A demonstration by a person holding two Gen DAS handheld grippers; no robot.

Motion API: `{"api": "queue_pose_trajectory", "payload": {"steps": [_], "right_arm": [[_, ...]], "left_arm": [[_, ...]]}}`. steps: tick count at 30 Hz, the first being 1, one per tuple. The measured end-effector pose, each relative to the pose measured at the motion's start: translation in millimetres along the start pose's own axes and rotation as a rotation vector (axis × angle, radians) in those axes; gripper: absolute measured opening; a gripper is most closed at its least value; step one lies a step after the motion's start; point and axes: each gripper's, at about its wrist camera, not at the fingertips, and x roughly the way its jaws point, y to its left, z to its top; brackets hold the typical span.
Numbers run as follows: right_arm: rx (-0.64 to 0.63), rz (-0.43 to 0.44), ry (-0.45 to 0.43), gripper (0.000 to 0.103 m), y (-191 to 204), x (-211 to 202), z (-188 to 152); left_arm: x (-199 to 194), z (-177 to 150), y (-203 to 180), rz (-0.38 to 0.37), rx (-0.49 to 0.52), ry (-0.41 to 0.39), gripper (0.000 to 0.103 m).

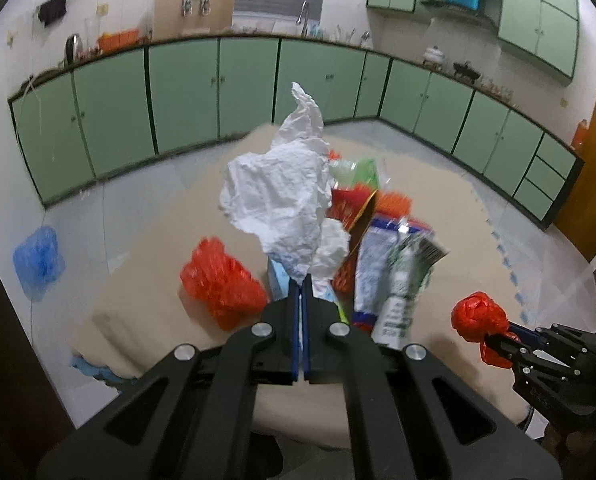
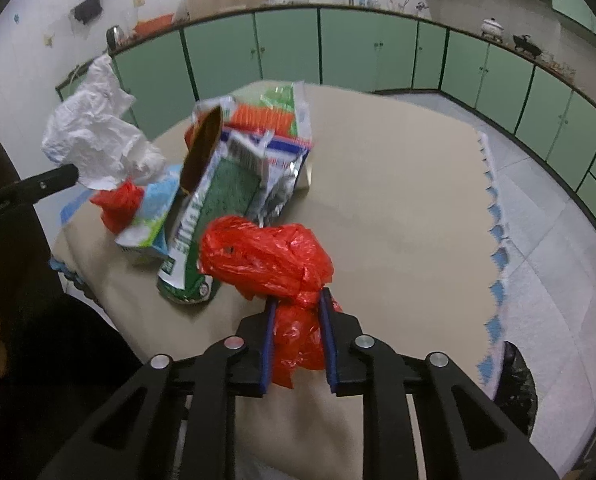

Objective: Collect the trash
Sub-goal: 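Carry the tissue and red bag to the black bin and release both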

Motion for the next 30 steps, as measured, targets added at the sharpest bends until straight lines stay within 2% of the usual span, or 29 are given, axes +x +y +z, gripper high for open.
{"api": "queue_pose_trajectory", "payload": {"steps": [3, 9, 18, 22, 30], "right_arm": [[0.010, -0.007, -0.031, 0.019, -1, -22, 0], [0.054, -0.047, -0.106, 0.019, -12, -76, 1], [0.173, -0.159, -0.174, 0.019, -62, -143, -21], [0.240, -0.211, -0.167, 0.019, -88, -154, -40], [0.344, -0.286, -0.158, 0.019, -131, -169, -75]], "left_arm": [[-20, 3, -6, -0.015, 0.017, -0.028, 0.000], [-50, -3, -45, -0.087, 0.082, -0.043, 0.000], [-66, -27, -127, -0.276, 0.202, -0.019, 0.000], [-66, -38, -170, -0.338, 0.284, -0.021, 0.000], [-56, -40, -193, -0.397, 0.325, 0.007, 0.000]]}}
